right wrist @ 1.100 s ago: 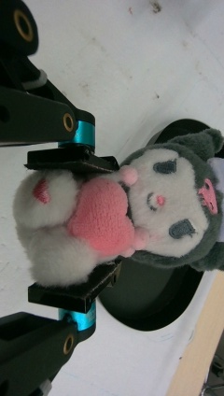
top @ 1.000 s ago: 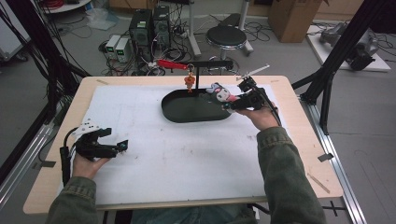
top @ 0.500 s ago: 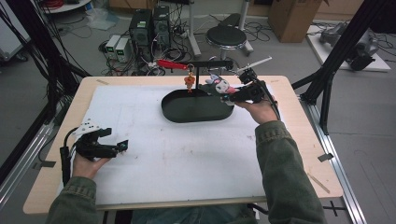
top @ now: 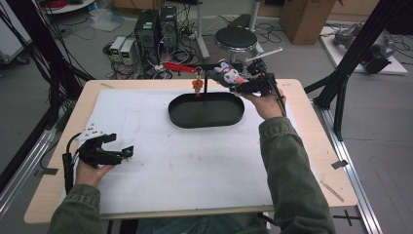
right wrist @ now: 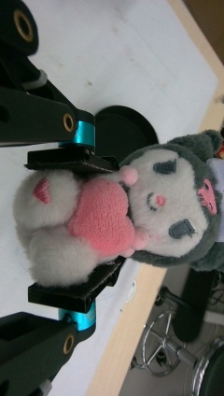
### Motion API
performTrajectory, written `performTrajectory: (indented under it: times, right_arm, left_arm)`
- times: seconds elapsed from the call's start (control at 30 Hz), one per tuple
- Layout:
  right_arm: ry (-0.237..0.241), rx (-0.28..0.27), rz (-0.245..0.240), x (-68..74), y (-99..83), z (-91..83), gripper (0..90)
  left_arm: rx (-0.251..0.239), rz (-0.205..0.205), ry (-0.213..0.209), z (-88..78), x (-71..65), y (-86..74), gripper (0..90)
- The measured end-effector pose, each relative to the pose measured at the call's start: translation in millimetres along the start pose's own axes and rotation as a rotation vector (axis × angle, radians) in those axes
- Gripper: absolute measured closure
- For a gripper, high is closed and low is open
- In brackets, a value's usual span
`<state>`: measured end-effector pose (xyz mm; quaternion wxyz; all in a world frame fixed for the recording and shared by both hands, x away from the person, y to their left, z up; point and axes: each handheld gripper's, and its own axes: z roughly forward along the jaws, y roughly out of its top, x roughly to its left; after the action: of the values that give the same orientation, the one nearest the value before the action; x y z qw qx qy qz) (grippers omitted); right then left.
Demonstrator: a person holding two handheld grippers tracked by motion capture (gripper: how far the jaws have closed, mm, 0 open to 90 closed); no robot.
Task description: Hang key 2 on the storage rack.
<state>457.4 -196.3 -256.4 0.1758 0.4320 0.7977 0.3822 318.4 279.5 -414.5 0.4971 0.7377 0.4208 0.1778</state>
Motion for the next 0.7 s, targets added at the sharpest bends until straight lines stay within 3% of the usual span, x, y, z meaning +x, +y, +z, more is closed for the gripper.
performTrajectory:
  times: [0.33, 0.7]
  right_arm:
    - [-0.01, -0.012, 0.03, -4.7, 25.5, 5.7, 49.2]
    - [-0.018, 0.013, 0.034, -3.0, 28.7, 18.3, 49.1]
  left_arm:
    - [-0.007, -0.006, -0.003, -0.3, 1.1, 0.1, 6.0]
    - [-0.006, -0.008, -0.002, -0.2, 1.2, 0.0, 6.0]
